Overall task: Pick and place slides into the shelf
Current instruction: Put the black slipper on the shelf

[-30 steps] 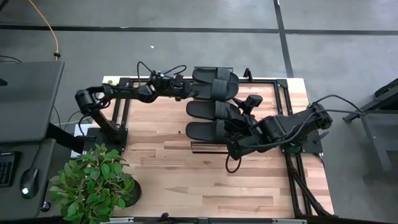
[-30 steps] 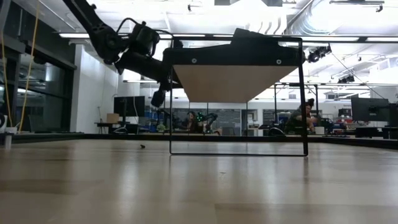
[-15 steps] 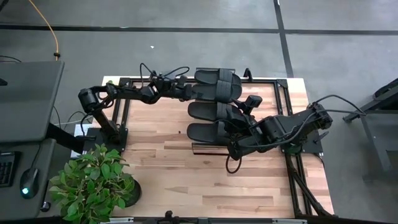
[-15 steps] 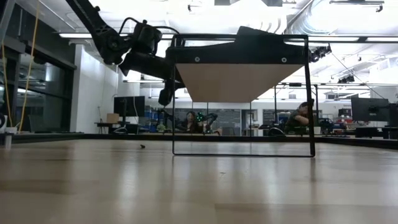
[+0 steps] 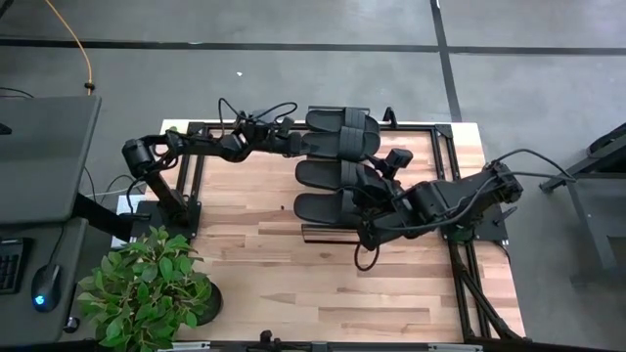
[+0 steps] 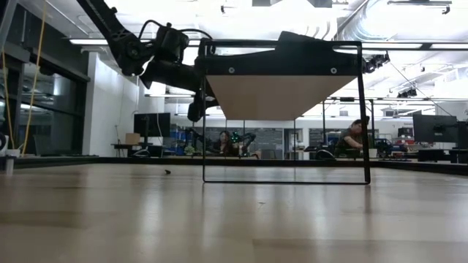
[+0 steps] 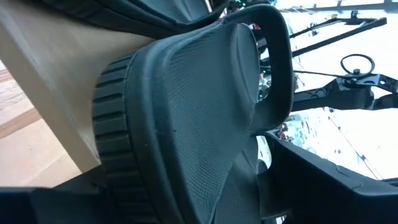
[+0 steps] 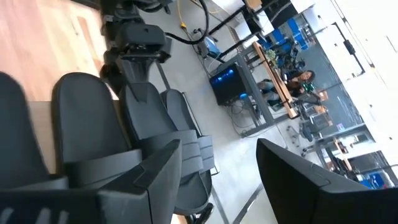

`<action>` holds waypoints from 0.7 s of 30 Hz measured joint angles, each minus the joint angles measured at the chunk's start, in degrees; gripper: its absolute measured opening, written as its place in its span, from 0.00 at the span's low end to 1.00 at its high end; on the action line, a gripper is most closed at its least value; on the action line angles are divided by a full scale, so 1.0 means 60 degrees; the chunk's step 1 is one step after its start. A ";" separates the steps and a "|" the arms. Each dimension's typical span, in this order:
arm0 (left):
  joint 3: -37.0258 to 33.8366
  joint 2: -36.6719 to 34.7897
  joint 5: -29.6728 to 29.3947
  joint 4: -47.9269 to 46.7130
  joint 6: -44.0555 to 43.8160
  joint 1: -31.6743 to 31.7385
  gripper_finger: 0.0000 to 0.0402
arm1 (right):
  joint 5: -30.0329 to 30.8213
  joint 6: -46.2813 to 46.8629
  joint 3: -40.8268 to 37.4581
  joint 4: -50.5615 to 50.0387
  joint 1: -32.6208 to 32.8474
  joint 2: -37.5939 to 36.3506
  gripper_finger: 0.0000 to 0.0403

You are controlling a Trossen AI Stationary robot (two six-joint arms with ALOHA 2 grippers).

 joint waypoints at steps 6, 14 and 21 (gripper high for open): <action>-0.0016 -0.0076 0.0441 -0.0076 0.0269 0.0385 0.74 | -0.0121 0.0395 -0.0003 -0.0313 -0.0822 0.0000 0.50; -0.0018 -0.0219 0.1483 0.0013 0.0566 0.1180 0.71 | -0.1783 0.0119 -0.0003 -0.0171 -0.2476 -0.0029 0.50; -0.0021 -0.0219 0.1883 -0.0066 0.1275 0.1961 0.71 | -0.4112 -0.1849 -0.0007 0.1920 -0.3759 -0.0305 0.50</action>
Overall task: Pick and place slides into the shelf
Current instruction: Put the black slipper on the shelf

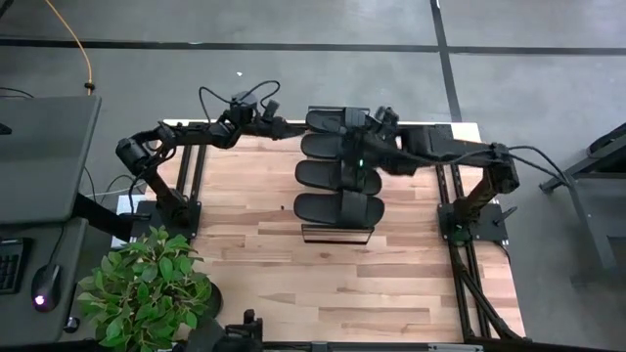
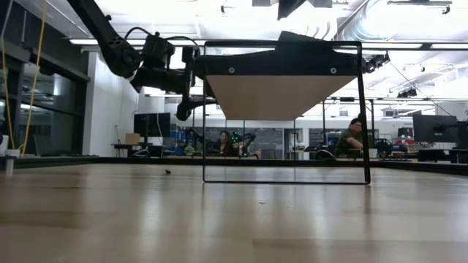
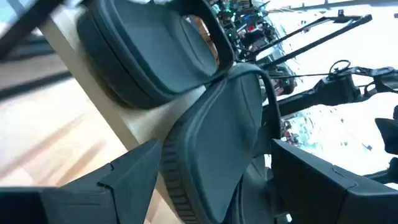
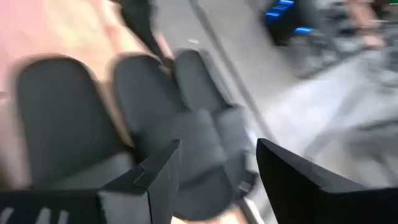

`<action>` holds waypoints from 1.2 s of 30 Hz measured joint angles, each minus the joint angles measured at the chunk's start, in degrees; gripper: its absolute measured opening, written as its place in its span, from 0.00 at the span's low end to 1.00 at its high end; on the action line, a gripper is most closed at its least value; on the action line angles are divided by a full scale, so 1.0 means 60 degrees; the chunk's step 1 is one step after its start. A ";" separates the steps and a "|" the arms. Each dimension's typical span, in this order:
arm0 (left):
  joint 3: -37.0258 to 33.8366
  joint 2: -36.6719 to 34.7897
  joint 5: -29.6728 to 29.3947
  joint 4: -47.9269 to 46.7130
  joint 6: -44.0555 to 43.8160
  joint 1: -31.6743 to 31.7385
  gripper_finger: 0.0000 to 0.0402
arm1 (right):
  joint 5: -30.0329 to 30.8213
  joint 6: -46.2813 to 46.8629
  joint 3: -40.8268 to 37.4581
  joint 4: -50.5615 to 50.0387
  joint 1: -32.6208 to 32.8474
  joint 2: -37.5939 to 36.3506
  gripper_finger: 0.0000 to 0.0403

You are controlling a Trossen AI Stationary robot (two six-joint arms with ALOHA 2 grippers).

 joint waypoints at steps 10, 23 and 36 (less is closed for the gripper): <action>0.0003 0.0000 0.1004 0.0111 0.1221 0.0506 0.71 | -0.4781 -0.0986 -0.0002 0.1307 -0.2185 -0.0008 0.50; 0.0003 -0.0004 0.2069 0.0202 0.1522 -0.0057 0.71 | -0.6567 -0.0878 -0.1690 0.1714 -0.3804 0.0152 0.50; 0.0006 -0.0004 0.2247 0.0754 0.1241 -0.0023 0.71 | -0.6445 -0.0678 -0.4195 0.3546 -0.4009 0.0019 0.50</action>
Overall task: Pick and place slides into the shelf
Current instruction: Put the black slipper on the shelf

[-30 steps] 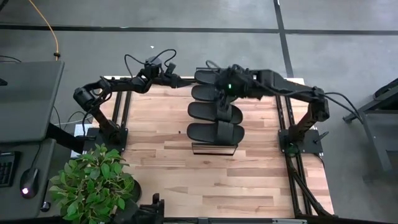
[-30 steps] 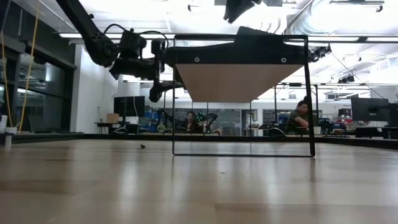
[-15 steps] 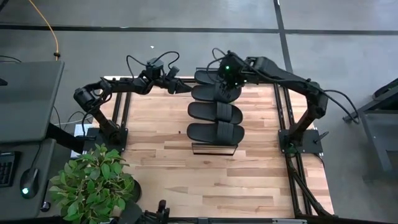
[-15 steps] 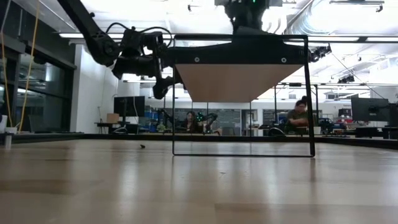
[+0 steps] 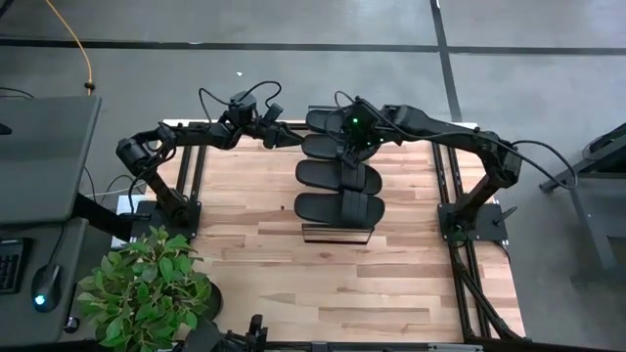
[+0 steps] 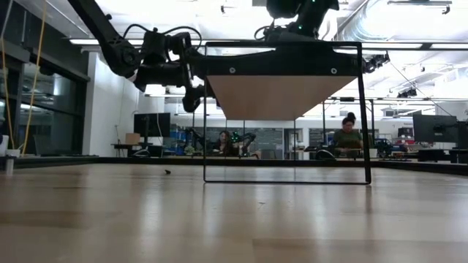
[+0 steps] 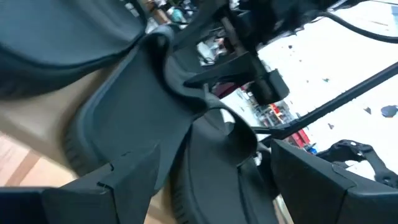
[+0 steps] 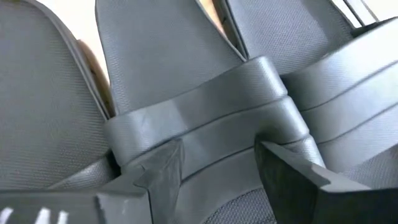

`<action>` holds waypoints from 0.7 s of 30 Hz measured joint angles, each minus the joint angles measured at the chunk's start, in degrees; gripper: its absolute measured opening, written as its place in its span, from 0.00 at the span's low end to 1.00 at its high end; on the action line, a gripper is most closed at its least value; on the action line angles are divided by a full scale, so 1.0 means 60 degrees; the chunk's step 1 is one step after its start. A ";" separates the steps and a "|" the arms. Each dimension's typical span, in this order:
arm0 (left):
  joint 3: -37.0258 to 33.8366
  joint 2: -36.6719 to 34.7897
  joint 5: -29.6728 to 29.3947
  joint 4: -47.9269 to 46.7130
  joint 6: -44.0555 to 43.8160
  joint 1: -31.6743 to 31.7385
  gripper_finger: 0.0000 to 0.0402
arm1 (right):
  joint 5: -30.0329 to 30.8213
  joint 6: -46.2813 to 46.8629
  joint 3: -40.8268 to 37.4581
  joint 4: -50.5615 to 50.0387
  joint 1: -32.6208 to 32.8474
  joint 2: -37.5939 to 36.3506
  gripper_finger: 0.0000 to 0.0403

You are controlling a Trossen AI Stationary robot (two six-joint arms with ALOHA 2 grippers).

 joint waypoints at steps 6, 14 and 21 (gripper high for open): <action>0.0000 0.0000 0.0368 0.1227 -0.0870 0.0000 0.71 | 0.0028 -0.0094 0.0349 -0.0167 -0.0022 0.0054 0.50; 0.0004 -0.0011 0.1036 0.4199 -0.3087 0.0144 0.71 | 0.0388 -0.0167 0.2614 -0.1223 0.0044 0.0129 0.50; 0.0004 -0.0011 0.1202 0.5286 -0.4180 0.0146 0.71 | 0.0837 0.0283 0.3539 -0.2909 0.0309 0.0097 0.50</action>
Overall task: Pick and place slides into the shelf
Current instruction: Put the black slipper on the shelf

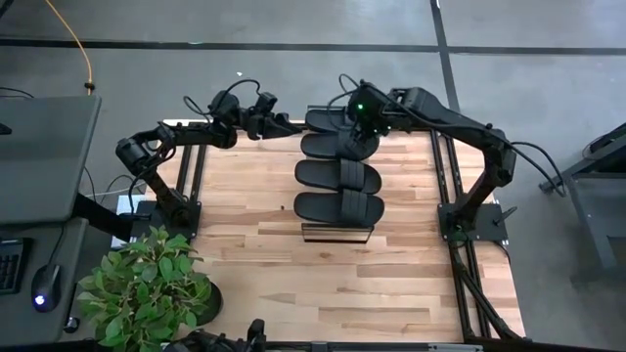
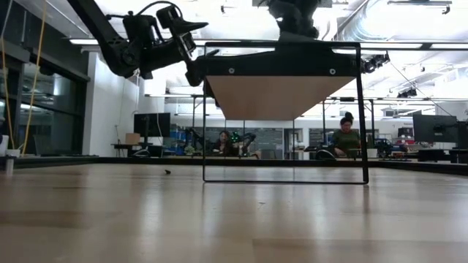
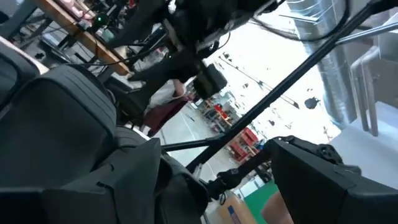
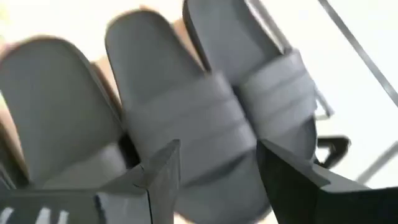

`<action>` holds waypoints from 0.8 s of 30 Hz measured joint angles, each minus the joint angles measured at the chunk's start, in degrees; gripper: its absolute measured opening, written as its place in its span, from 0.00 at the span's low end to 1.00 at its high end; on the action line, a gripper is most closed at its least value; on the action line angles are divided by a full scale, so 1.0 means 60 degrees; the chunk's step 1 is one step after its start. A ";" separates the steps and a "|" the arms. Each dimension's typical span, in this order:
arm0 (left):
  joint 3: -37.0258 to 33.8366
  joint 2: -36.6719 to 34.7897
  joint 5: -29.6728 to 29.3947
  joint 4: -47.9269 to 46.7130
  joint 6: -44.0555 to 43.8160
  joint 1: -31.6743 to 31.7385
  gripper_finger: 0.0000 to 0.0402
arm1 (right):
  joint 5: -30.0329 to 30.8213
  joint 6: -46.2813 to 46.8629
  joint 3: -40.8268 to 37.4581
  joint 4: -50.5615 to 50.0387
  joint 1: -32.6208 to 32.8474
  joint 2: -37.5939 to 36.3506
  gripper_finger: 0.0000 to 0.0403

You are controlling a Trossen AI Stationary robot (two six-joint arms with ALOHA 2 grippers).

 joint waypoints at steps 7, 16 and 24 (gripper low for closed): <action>0.0000 0.0000 -0.0007 0.0025 -0.0016 0.0004 0.71 | 0.0718 0.0680 -0.0624 -0.0992 0.0156 -0.0005 0.50; 0.0000 0.0000 -0.0007 0.0080 -0.0172 0.0004 0.71 | 0.0285 0.0931 -0.2667 -0.0116 0.0074 -0.0073 0.50; 0.0000 0.0000 -0.0030 0.0087 -0.0177 -0.0004 0.71 | 0.0368 0.0937 -0.3470 0.0488 -0.0028 -0.0084 0.50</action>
